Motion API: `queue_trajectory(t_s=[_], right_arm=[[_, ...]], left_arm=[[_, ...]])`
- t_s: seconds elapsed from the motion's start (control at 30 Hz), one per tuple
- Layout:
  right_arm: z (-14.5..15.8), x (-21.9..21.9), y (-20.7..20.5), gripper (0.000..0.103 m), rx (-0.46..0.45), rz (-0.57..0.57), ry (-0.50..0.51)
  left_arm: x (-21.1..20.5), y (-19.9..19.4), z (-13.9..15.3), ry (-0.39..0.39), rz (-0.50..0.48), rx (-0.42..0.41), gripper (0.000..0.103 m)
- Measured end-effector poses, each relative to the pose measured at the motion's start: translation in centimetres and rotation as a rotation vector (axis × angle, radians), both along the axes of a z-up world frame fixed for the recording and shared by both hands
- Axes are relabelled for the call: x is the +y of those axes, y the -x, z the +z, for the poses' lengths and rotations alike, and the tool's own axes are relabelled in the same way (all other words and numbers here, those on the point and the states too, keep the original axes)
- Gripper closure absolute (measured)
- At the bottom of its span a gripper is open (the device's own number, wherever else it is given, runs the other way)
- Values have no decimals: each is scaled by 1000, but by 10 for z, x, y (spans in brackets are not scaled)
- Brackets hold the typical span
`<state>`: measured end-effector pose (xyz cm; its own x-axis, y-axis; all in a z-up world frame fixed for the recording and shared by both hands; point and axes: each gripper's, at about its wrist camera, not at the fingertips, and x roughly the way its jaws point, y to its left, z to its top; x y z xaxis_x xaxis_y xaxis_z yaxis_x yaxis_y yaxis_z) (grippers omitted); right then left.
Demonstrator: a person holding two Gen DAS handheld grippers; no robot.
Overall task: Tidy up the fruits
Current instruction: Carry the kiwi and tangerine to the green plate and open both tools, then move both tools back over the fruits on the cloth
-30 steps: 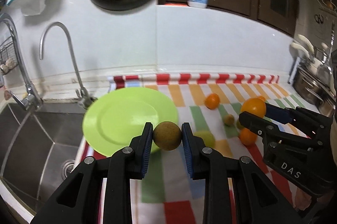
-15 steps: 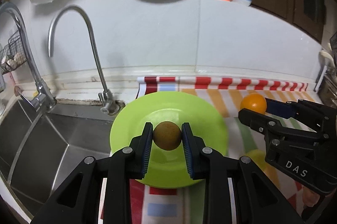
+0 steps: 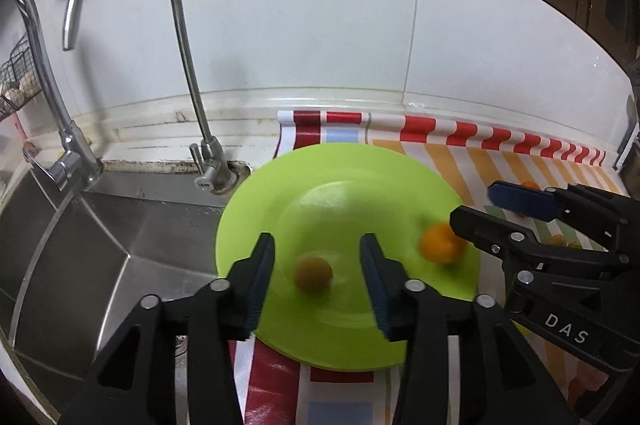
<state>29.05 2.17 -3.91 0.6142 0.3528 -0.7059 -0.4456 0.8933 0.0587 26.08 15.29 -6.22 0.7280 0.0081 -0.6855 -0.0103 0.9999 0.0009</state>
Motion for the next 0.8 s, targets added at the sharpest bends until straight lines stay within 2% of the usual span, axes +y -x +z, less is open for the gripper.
queue_trajectory(t_s=[0.03,0.3,0.37,0.6,0.7,0.8], right_arm=[[1,-1,1,57,-7,-7,3],[15,-19,19,55,-43,-52,-22],[20,-26,28,51,-62,-66,-29],[37,-47,63,46,-119,-110,-33],[47,-60,80,39,-150,-145,-38],[56,-71,93,38,-183,-170,-35]], left_arm=[[0,2,2,-1,4,-4,55],[-6,28,18,-3,12,-35,44],[-9,38,23,-1,12,-47,38],[-22,67,39,15,4,-85,27],[-29,79,46,16,-5,-101,22],[-36,87,51,14,-13,-116,17]])
